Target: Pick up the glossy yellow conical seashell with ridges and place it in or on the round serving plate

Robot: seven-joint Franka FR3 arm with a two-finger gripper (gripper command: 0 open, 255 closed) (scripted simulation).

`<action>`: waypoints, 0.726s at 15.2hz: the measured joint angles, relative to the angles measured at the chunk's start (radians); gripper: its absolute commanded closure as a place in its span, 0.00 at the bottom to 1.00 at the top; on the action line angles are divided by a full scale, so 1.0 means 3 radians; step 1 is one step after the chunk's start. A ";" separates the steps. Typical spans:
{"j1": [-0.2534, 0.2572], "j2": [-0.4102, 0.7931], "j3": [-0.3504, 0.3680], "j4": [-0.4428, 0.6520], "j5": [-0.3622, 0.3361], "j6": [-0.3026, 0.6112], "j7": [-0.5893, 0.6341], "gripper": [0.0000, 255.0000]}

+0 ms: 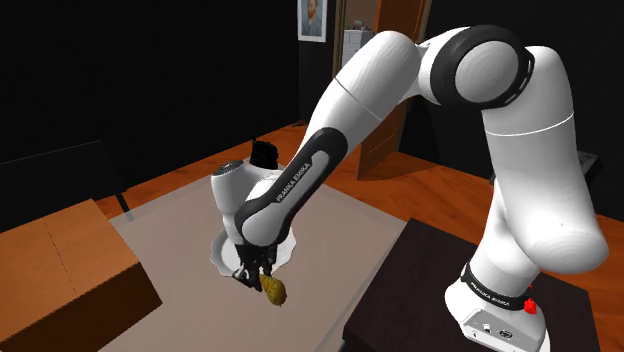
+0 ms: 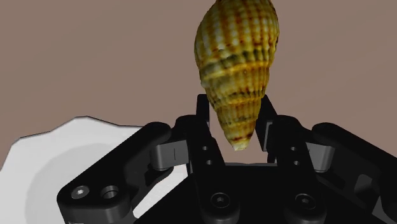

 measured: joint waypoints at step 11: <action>-0.0371 0.0628 -0.0218 0.1135 -0.0086 -0.0541 -0.0570 1.00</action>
